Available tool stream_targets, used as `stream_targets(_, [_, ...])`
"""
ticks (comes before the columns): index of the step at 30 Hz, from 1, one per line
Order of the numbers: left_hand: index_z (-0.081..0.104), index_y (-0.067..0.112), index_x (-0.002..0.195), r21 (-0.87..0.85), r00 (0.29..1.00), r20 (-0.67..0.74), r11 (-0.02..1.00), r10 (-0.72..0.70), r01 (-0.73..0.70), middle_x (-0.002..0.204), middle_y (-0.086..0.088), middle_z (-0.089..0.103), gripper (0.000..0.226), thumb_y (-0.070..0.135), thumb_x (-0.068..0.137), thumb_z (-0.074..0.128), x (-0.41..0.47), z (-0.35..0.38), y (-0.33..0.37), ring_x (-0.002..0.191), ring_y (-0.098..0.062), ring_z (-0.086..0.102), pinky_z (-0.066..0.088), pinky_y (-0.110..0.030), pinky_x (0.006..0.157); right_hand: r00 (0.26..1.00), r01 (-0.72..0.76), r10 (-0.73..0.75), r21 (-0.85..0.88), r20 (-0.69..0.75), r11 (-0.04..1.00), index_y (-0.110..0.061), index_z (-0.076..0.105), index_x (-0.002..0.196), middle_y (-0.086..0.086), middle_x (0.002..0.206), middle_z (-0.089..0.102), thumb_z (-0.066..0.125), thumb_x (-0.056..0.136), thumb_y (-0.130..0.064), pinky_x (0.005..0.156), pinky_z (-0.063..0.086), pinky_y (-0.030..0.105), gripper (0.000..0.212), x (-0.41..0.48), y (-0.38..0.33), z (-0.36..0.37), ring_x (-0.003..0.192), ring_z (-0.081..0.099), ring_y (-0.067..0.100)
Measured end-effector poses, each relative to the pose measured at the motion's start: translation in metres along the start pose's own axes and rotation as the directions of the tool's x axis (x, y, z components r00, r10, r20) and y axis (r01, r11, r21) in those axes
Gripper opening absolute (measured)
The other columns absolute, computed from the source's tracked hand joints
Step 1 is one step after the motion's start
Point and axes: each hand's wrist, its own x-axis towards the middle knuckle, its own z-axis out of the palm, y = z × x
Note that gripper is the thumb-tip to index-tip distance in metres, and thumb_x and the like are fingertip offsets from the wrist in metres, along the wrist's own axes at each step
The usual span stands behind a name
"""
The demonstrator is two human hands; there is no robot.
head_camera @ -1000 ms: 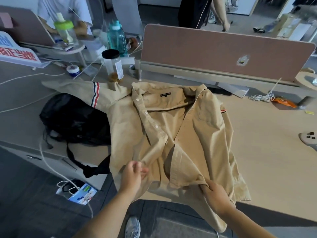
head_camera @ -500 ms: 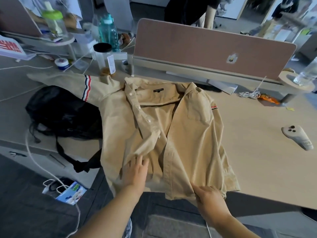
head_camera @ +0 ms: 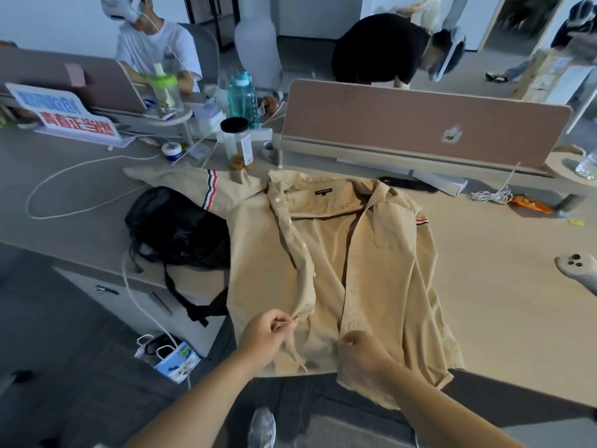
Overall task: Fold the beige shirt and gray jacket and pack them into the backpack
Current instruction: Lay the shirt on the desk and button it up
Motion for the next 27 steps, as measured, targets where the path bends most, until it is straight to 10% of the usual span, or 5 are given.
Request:
stream_targets(4, [0.065, 0.017, 0.081, -0.383, 0.960, 0.261, 0.901, -0.105, 0.202, 0.078, 0.004, 0.067, 0.006, 0.018, 0.086, 0.065, -0.025, -0.030, 0.005, 0.082, -0.014, 0.061, 0.043, -0.022, 0.070, 0.979, -0.177, 0.042, 0.735, 0.199, 0.655, -0.012, 0.065, 0.109, 0.010, 0.107, 0.068, 0.047, 0.096, -0.046, 0.074, 0.052, 0.035, 0.041, -0.002, -0.053, 0.020, 0.093, 0.064, 0.025])
stream_targets(8, [0.061, 0.020, 0.080, -0.068, 0.822, 0.492, 0.929, -0.287, 0.365, 0.065, 0.012, 0.059, 0.011, 0.014, 0.090, 0.060, -0.034, -0.045, -0.012, 0.065, -0.006, 0.051, 0.040, -0.018, 0.060, 0.938, -0.248, -0.132, 0.884, 0.322, 0.396, -0.007, 0.064, 0.111, 0.012, 0.092, 0.073, 0.049, 0.097, -0.038, 0.068, 0.054, 0.037, 0.037, -0.001, -0.063, 0.020, 0.079, 0.069, 0.025])
stream_targets(11, [0.064, 0.026, 0.084, 0.287, 0.752, 0.492, 0.898, -0.438, 0.335, 0.083, 0.006, 0.064, 0.009, 0.029, 0.090, 0.057, -0.028, -0.048, -0.028, 0.075, -0.007, 0.057, 0.045, -0.020, 0.071, 0.949, -0.234, -0.045, 0.791, 0.313, 0.565, -0.001, 0.068, 0.100, 0.017, 0.097, 0.071, 0.062, 0.090, -0.020, 0.079, 0.052, 0.038, 0.022, 0.009, -0.050, 0.028, 0.087, 0.064, 0.030])
stream_targets(15, [0.059, 0.019, 0.078, 0.294, 0.927, 0.163, 0.914, -0.337, 0.280, 0.077, 0.001, 0.061, 0.018, 0.024, 0.090, 0.047, -0.007, -0.037, -0.027, 0.067, -0.011, 0.056, 0.041, -0.022, 0.059, 0.979, -0.144, 0.101, 0.253, 0.175, 0.957, -0.017, 0.056, 0.074, -0.001, 0.068, 0.057, 0.062, 0.088, -0.020, 0.047, 0.043, 0.019, 0.015, 0.014, -0.032, 0.018, 0.054, 0.051, 0.011])
stream_targets(27, [0.061, 0.027, 0.086, 0.119, 0.962, -0.138, 0.960, -0.236, 0.253, 0.092, -0.001, 0.070, 0.012, 0.022, 0.085, 0.050, 0.130, -0.020, 0.057, 0.089, -0.023, 0.066, 0.048, -0.029, 0.069, 0.988, -0.106, 0.122, 0.170, -0.091, 0.980, -0.004, 0.064, 0.099, 0.010, 0.084, 0.064, 0.051, 0.091, -0.011, 0.057, 0.046, 0.024, 0.017, 0.076, -0.061, -0.094, 0.067, 0.058, 0.016])
